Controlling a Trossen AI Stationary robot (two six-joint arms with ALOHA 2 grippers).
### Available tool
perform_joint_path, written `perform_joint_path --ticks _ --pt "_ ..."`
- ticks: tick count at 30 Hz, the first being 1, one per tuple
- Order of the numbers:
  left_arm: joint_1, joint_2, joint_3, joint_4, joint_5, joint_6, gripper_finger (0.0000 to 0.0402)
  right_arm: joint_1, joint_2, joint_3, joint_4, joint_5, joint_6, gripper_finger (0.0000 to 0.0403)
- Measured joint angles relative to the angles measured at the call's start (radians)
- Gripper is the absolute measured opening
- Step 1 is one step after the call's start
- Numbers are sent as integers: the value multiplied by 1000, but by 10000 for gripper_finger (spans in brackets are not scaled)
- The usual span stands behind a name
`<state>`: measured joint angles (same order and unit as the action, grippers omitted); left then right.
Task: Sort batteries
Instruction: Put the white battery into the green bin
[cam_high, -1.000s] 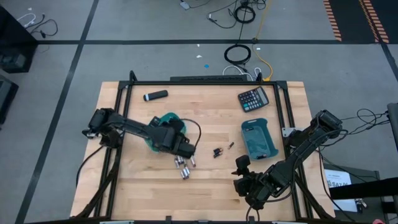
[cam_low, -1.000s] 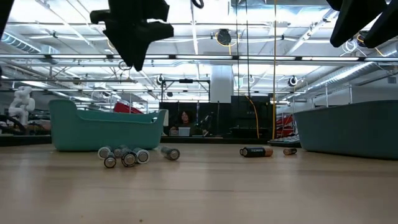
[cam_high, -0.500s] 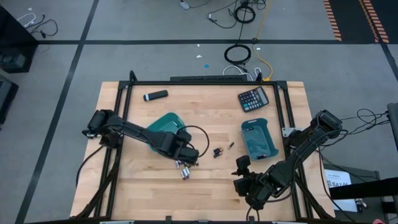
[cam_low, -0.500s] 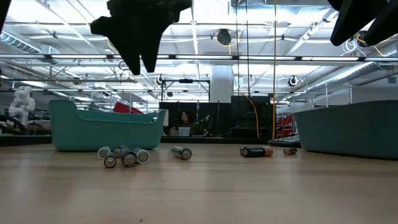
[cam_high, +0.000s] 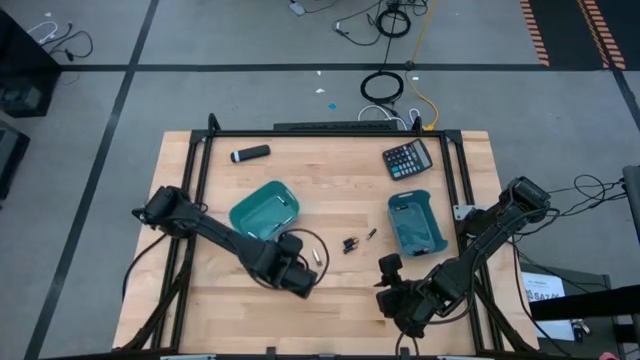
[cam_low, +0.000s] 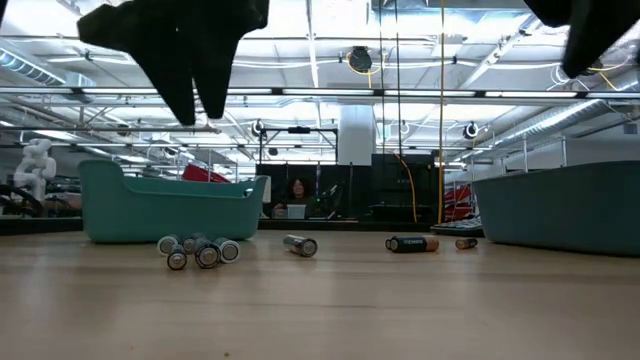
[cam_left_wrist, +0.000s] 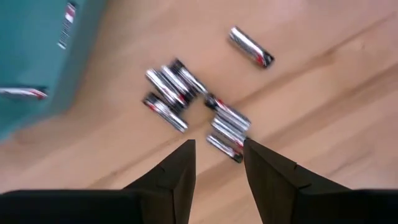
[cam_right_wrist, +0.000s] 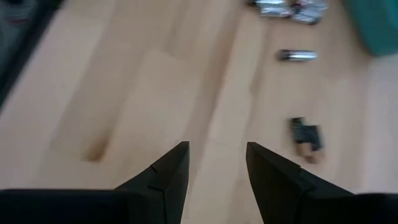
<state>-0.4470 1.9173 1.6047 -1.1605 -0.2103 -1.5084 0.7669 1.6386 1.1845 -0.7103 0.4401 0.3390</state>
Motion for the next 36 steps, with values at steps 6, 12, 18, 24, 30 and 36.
perform_joint_path --ticks 6,12,18,24,30,36 --pt "-14 48 0 140 -102 75 144 -11 0 0 -3 -81 -26 150" --pt "13 100 0 211 -109 298 144 -14 0 0 -12 -80 -42 150" --pt "53 125 0 210 -115 596 144 -13 0 0 -94 -79 -26 150" --pt "106 126 0 210 -91 818 144 -8 0 0 -123 -75 18 150" --pt "148 126 0 209 -44 1090 144 28 0 0 -108 -70 40 150" --pt "167 125 0 220 -63 1414 144 54 0 0 -106 -71 64 150"
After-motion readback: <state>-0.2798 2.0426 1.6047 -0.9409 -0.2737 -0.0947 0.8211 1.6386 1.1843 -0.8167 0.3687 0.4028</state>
